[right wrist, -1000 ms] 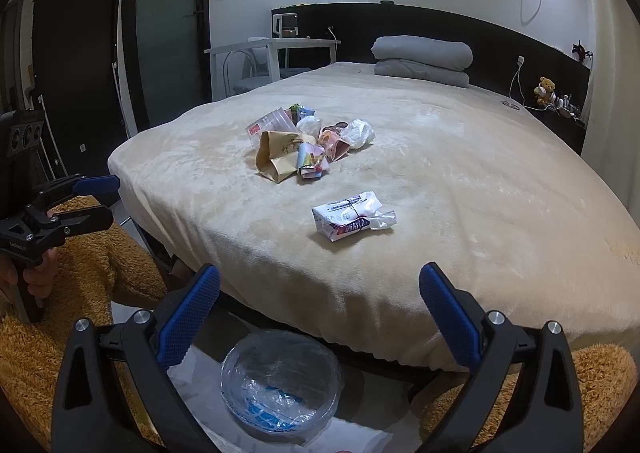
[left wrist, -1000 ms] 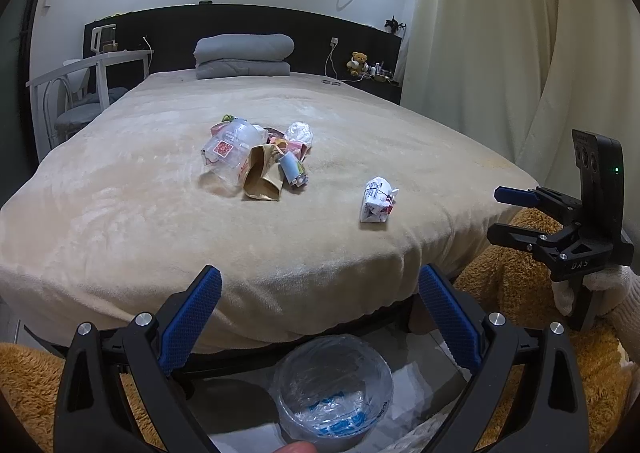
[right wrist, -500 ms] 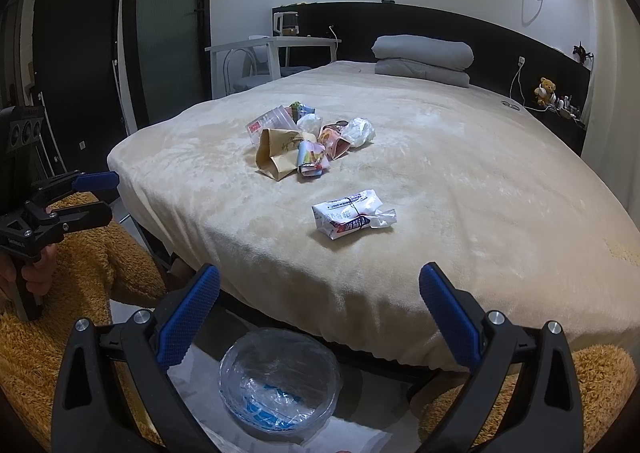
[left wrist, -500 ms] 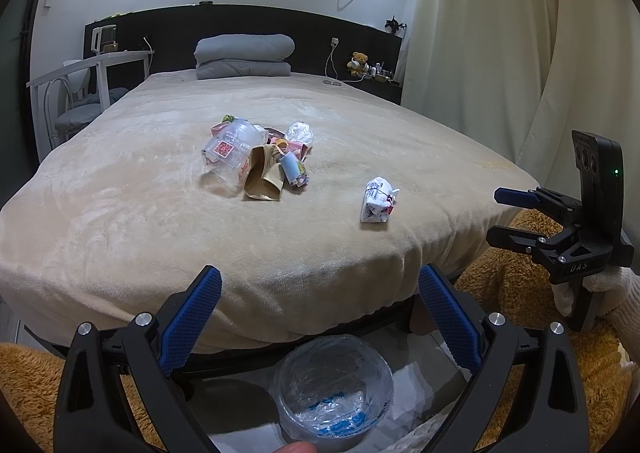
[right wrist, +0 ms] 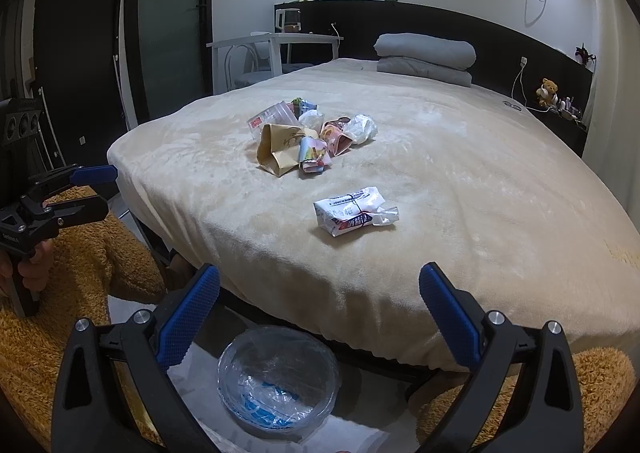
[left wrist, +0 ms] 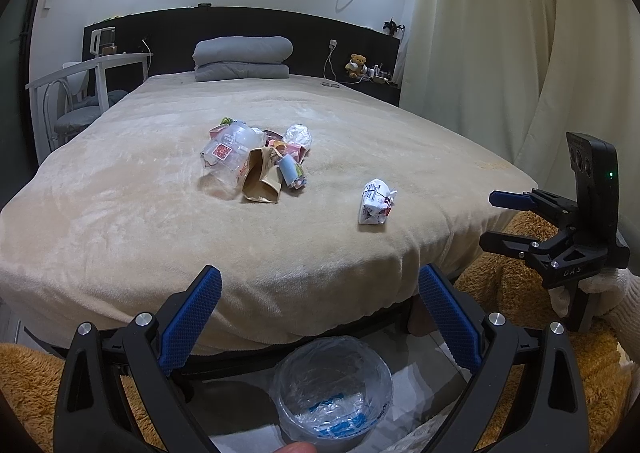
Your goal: Collect trash
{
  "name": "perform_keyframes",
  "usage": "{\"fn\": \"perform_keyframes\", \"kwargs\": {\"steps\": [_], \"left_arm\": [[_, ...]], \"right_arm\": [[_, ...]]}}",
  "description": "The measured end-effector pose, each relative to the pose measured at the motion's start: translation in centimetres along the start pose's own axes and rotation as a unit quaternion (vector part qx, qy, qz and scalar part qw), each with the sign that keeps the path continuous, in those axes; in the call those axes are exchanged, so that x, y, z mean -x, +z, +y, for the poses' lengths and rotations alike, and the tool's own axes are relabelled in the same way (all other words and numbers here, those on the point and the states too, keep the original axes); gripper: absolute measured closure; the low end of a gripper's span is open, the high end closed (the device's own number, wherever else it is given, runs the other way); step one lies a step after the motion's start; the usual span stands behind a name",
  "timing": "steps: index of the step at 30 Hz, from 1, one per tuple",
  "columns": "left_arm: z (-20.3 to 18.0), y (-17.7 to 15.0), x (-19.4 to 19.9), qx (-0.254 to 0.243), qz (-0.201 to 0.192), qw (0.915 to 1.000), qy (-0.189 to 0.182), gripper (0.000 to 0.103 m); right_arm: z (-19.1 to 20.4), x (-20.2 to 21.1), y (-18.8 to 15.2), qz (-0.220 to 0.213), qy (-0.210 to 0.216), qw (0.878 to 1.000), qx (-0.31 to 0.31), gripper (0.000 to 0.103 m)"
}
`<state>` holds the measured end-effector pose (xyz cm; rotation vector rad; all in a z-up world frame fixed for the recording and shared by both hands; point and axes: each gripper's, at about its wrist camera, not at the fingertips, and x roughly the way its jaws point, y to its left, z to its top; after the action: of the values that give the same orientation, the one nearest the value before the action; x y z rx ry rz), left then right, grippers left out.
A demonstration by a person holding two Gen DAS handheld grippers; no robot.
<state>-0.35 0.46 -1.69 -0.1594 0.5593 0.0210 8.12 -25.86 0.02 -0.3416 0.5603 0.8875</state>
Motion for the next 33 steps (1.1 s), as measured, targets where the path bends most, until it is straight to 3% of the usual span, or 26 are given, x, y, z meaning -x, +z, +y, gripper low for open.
{"fn": "perform_keyframes", "kwargs": {"steps": [6,16,33], "left_arm": [[0.0,0.2,-0.5,0.005,0.010,0.9999,0.012,0.006],[1.7,1.6,-2.0,0.039,0.022,0.9989,0.015,0.006],[4.6,4.7,-6.7,0.043,0.047,0.9977,0.021,0.006]], "right_arm": [[0.0,-0.3,0.2,0.006,-0.015,1.000,0.002,0.004],[-1.1,-2.9,1.3,0.050,0.000,0.999,-0.007,0.004],[-3.8,-11.9,5.3,0.094,0.028,0.993,0.070,0.004]]}}
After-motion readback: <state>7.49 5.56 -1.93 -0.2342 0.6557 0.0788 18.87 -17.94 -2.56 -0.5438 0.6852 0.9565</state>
